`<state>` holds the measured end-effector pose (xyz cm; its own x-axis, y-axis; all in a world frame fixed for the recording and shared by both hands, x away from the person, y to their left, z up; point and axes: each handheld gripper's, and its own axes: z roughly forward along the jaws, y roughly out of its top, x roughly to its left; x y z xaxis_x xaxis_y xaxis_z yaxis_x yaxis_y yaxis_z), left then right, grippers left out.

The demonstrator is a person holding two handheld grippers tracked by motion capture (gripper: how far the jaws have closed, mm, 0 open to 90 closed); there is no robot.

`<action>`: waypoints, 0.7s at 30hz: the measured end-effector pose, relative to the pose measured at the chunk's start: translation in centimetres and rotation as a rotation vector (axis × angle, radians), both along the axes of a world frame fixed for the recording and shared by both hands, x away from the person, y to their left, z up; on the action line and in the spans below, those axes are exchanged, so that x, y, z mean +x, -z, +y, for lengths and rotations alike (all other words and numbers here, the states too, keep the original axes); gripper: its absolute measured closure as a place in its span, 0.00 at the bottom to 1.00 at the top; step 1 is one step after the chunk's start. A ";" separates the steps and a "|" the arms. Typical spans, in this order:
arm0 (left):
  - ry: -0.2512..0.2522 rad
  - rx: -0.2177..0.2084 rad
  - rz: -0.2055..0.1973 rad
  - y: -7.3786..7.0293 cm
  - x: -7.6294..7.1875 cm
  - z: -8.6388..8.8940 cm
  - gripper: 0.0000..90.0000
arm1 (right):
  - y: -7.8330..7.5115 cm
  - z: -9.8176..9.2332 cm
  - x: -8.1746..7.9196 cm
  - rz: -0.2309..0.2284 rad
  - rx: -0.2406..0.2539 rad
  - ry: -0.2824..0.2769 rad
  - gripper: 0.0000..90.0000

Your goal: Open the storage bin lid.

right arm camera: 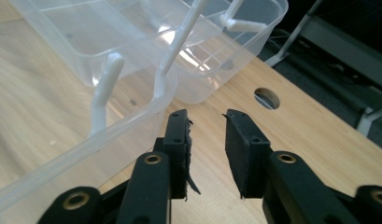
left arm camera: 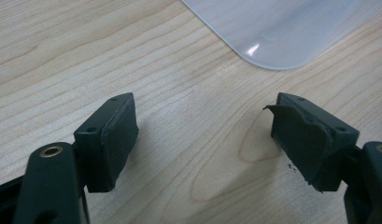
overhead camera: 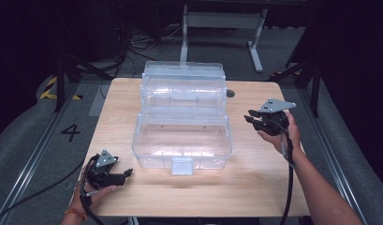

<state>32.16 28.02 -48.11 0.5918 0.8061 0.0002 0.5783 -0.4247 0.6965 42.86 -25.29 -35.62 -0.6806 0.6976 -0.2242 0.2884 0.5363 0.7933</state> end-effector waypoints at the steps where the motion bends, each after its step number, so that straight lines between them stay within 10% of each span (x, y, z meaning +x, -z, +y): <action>1: 0.001 0.001 0.000 0.0 0.0 0.0 0.26 | 0.1 -0.1 -0.2 -0.008 0.008 -0.001 0.77; 21: -0.002 0.000 0.000 0.0 0.0 0.0 0.26 | 3.2 -2.5 -2.5 0.016 0.022 -0.022 0.55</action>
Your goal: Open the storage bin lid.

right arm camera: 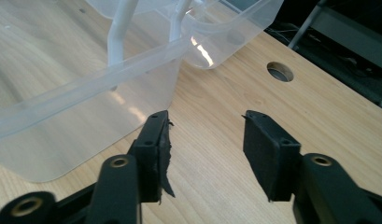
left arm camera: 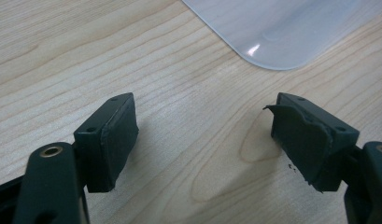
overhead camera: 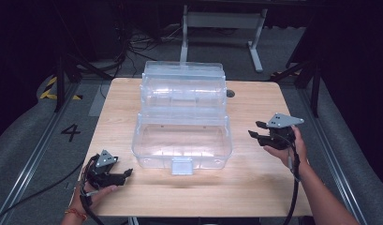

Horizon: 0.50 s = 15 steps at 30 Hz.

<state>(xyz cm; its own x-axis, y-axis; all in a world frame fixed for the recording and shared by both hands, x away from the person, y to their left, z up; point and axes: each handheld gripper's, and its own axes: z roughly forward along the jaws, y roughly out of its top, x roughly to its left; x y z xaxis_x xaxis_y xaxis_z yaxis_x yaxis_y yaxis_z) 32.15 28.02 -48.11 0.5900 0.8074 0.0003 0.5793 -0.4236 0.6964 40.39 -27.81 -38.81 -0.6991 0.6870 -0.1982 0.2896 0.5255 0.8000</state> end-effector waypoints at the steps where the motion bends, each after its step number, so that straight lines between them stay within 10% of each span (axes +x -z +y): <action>1: 0.000 0.000 0.000 0.0 0.0 0.0 0.26 | 0.1 -0.1 -0.1 0.001 0.005 -0.001 0.54; 15: -0.001 0.000 0.000 0.0 0.0 0.0 0.26 | 2.9 -2.0 -1.0 0.042 -0.038 0.079 0.41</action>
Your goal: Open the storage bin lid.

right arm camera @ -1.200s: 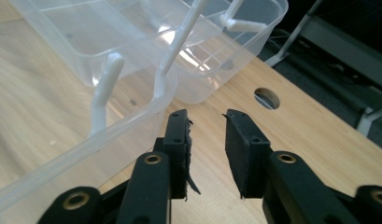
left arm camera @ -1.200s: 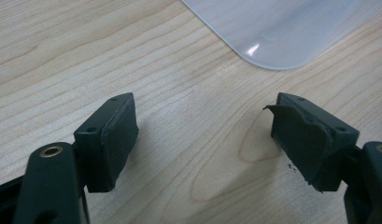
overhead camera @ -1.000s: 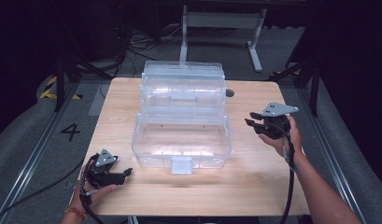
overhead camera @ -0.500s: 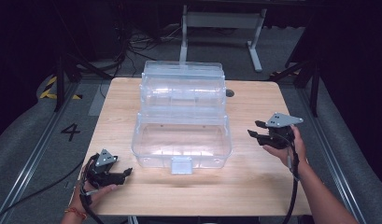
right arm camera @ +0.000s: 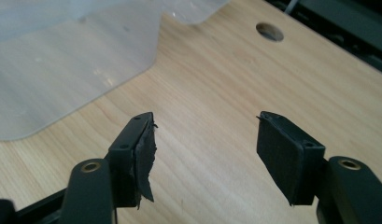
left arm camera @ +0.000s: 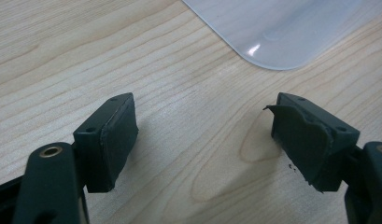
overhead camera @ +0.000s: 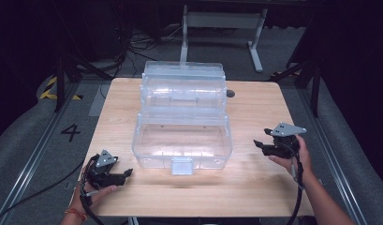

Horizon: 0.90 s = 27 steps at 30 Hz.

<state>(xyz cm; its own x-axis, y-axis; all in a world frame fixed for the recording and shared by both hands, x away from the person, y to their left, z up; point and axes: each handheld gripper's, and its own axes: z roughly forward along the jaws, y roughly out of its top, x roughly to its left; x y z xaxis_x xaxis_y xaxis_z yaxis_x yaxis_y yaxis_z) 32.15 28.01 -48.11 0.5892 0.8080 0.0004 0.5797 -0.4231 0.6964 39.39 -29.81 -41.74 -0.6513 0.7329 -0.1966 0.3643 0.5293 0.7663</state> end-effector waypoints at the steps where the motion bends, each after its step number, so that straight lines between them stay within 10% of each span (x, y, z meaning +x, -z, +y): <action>1: 0.000 0.000 0.000 0.0 0.0 0.0 0.26 | 0.3 -0.2 -0.1 0.006 0.006 0.005 0.42; 27: 0.000 -0.002 0.003 0.0 0.0 0.0 0.26 | 4.5 -3.6 -4.2 0.072 -0.011 0.083 0.40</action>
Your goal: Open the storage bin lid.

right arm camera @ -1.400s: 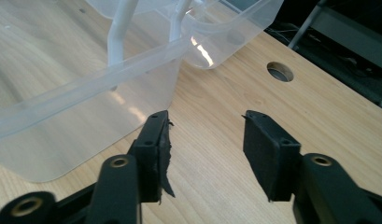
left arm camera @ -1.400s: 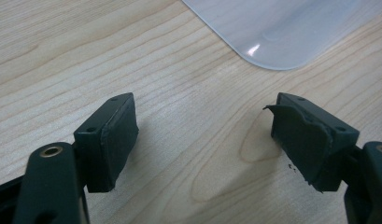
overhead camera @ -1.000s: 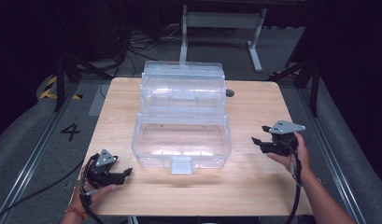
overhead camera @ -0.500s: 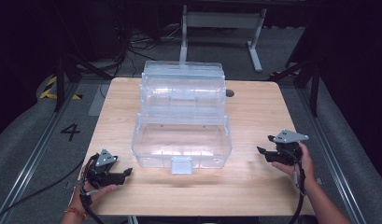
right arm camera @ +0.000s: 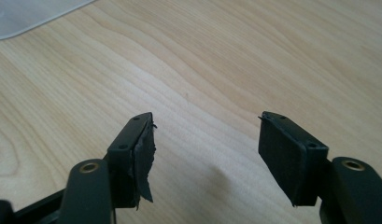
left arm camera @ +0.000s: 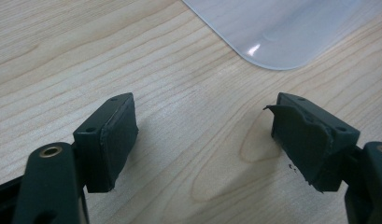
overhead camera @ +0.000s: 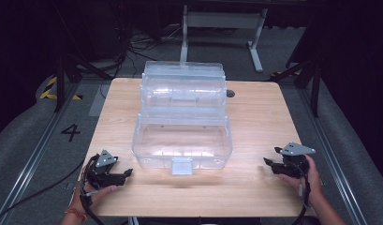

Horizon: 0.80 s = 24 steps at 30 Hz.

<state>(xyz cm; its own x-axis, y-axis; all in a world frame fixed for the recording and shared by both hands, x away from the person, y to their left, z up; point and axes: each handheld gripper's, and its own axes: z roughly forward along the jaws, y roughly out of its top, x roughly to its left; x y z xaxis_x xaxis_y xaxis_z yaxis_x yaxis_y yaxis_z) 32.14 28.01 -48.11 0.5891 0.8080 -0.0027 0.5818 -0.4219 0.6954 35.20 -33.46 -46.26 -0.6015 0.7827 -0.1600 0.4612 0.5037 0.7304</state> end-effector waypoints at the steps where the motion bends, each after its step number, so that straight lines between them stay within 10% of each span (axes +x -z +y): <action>1: 0.000 0.002 -0.003 0.0 0.0 0.0 0.26 | 0.1 -0.1 -0.1 0.013 0.008 -0.002 0.39; 11: 0.000 -0.001 0.000 0.0 0.0 0.0 0.26 | 1.6 -1.1 0.5 0.147 0.096 0.045 0.26; 24: 0.001 -0.002 0.000 0.0 0.0 0.0 0.25 | 2.4 -1.0 0.4 0.098 0.132 0.070 0.17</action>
<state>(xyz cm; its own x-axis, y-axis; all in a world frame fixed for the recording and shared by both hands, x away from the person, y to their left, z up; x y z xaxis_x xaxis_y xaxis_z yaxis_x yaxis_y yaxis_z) 32.14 27.99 -48.13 0.5899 0.8074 -0.0040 0.5812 -0.4212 0.6962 35.64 -34.47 -48.66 -0.5527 0.8334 0.0039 0.5637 0.3704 0.7383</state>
